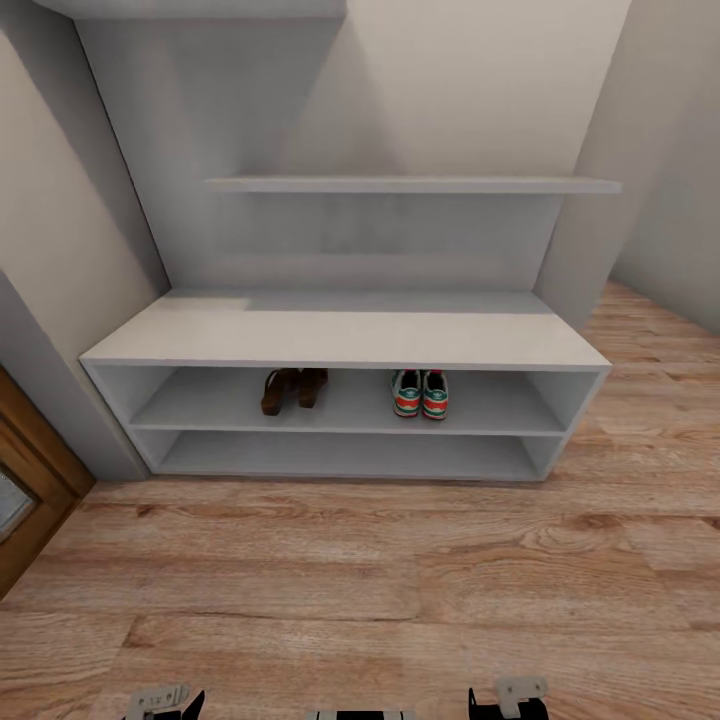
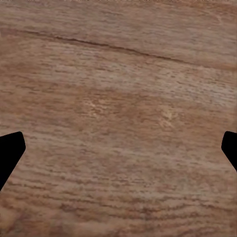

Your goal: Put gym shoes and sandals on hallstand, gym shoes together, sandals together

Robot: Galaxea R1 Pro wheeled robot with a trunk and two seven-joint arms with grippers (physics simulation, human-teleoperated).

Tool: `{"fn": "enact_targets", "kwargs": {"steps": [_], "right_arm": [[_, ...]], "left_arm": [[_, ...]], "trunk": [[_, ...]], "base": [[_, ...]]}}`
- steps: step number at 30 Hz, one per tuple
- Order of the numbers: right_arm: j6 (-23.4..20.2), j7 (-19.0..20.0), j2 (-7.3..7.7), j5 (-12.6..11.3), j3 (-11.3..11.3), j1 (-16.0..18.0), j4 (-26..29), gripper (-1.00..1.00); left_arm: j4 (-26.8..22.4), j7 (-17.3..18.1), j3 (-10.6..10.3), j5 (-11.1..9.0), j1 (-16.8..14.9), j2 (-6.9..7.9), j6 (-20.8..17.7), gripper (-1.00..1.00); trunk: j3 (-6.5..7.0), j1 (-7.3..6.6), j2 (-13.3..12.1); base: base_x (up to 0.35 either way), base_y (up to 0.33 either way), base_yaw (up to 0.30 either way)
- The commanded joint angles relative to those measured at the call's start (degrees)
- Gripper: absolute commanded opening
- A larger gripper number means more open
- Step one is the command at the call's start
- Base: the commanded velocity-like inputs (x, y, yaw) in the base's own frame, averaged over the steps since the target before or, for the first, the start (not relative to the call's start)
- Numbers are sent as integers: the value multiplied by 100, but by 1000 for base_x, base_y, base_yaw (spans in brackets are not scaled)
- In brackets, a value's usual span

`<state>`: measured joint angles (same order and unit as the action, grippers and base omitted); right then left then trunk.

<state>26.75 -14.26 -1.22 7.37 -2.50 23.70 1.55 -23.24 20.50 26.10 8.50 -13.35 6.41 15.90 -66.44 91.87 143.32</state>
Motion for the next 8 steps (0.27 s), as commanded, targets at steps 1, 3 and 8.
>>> {"fn": "enact_targets", "kwargs": {"steps": [1,3,8], "right_arm": [[-3,-59,-1,54,-22,3,-6,100],[-3,-59,-1,54,-22,3,-6,100],[-3,-59,-1,54,-22,3,-6,100]], "left_arm": [[4,33,50,61,-4,-3,27,100],[4,33,51,63,-3,-1,27,100],[4,33,53,65,-7,0,27,100]], "trunk": [[-4,-1,2],[-4,-1,2],[-4,-1,2]], "base": [[0,0,0],[0,0,0],[0,0,0]]}}
